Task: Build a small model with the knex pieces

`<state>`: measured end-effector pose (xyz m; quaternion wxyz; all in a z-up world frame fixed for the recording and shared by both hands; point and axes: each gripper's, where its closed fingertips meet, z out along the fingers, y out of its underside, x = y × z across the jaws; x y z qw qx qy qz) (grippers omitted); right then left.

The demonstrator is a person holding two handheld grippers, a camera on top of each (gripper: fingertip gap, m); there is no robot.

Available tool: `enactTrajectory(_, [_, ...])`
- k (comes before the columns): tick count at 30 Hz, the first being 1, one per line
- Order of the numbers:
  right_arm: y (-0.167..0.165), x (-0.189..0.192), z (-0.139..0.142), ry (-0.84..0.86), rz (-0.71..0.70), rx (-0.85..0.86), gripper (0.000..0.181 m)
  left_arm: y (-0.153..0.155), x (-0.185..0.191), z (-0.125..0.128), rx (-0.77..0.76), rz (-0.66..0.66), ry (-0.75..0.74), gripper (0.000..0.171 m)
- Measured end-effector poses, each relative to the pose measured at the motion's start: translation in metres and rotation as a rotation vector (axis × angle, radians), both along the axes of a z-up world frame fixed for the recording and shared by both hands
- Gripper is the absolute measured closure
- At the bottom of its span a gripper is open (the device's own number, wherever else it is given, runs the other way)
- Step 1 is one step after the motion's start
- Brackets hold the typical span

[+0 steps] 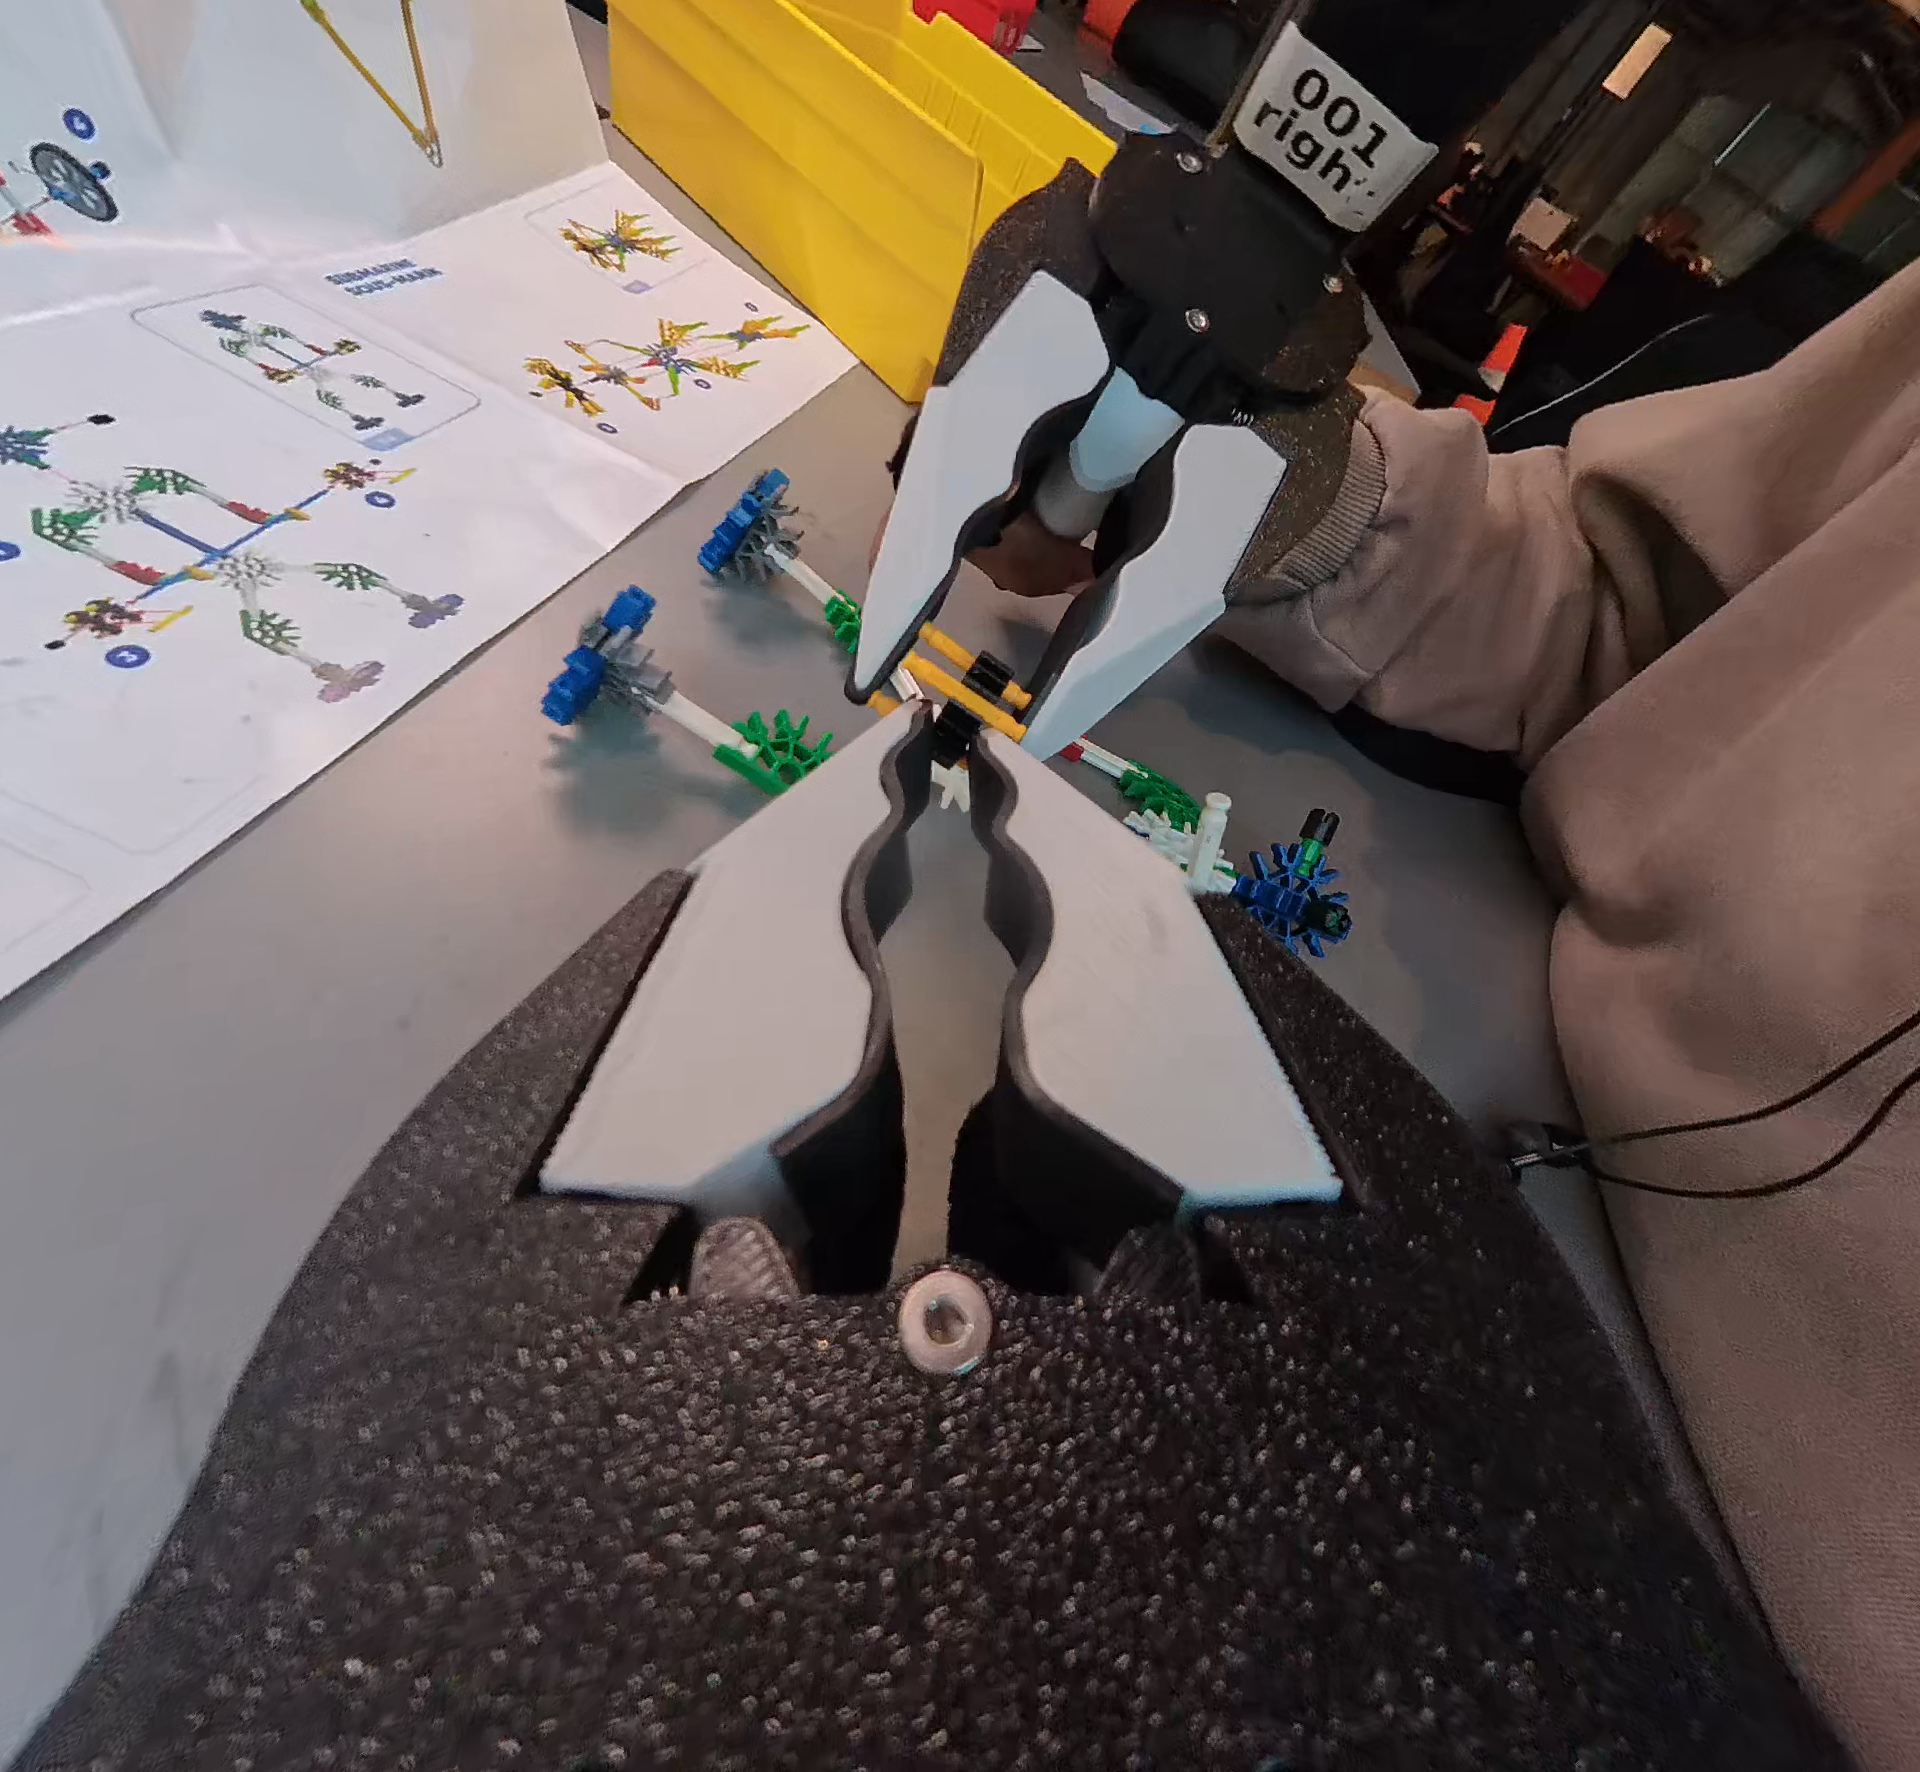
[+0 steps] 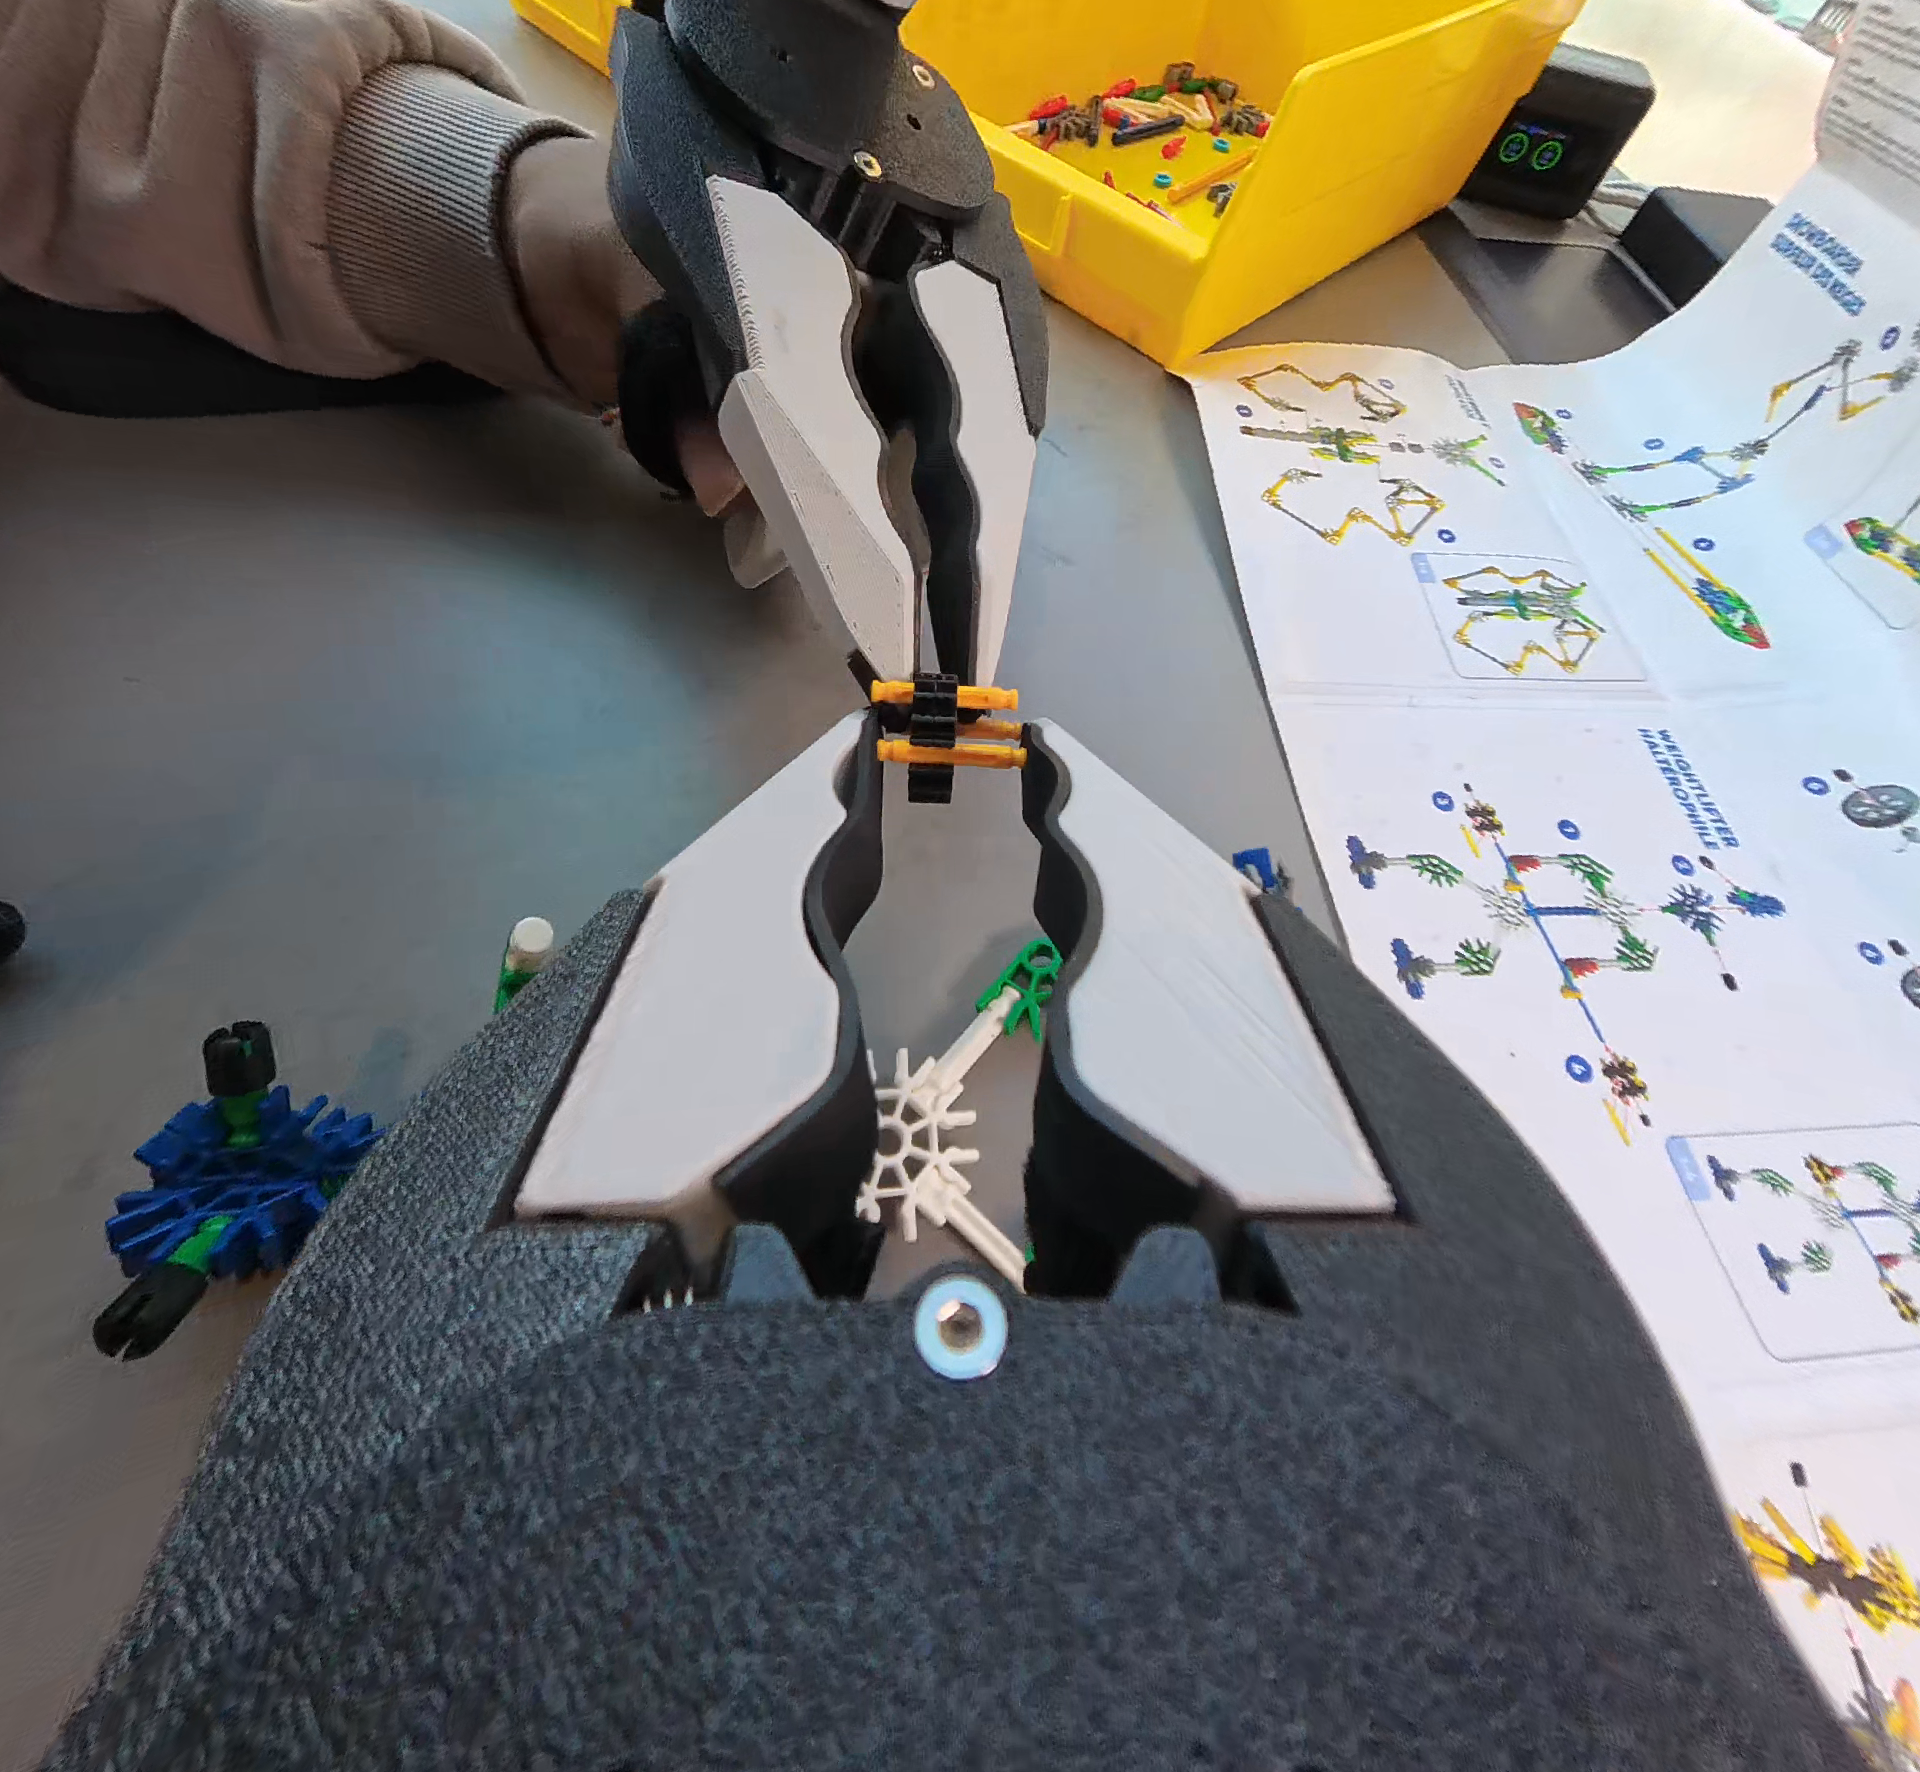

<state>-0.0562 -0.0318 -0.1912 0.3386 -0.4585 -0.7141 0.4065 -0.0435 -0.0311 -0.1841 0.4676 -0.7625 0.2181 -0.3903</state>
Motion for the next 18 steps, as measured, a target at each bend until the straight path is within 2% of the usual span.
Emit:
enactTrajectory(5, [0.008,-0.003,0.002,0.005,-0.063,0.040,0.156,0.005,-0.006,0.000,-0.036,0.043,-0.024,0.168])
enactTrajectory(6, [0.022,0.000,0.010,0.041,-0.128,0.071,0.156,0.011,-0.022,-0.009,-0.037,0.119,0.052,0.171])
enactTrajectory(7, [0.040,0.007,0.029,0.101,-0.198,0.026,0.157,0.015,-0.045,-0.015,-0.048,0.185,0.085,0.171])
enactTrajectory(8, [0.041,0.012,0.040,0.122,-0.186,-0.008,0.157,0.014,-0.055,-0.003,-0.046,0.200,-0.007,0.171])
enactTrajectory(9, [0.032,0.009,0.032,0.090,-0.158,0.065,0.157,0.015,-0.054,-0.002,-0.025,0.197,0.027,0.171])
enactTrajectory(10, [0.016,0.001,0.021,0.066,-0.115,0.103,0.156,0.013,-0.040,-0.001,0.002,0.148,0.056,0.171])
enactTrajectory(12, [-0.001,-0.006,0.012,0.065,-0.067,0.032,0.156,0.011,-0.017,0.002,0.005,0.069,0.035,0.171])
enactTrajectory(14, [0.000,-0.004,0.023,0.109,-0.041,-0.068,0.156,0.003,-0.011,0.008,0.005,-0.004,-0.023,0.171])
enactTrajectory(16, [0.000,0.001,0.039,0.182,-0.013,-0.146,0.156,-0.001,-0.016,0.016,-0.015,-0.029,-0.138,0.161])
enactTrajectory(18, [-0.001,0.005,0.057,0.278,0.013,-0.244,0.156,-0.010,-0.017,0.033,0.003,-0.088,-0.255,0.157])
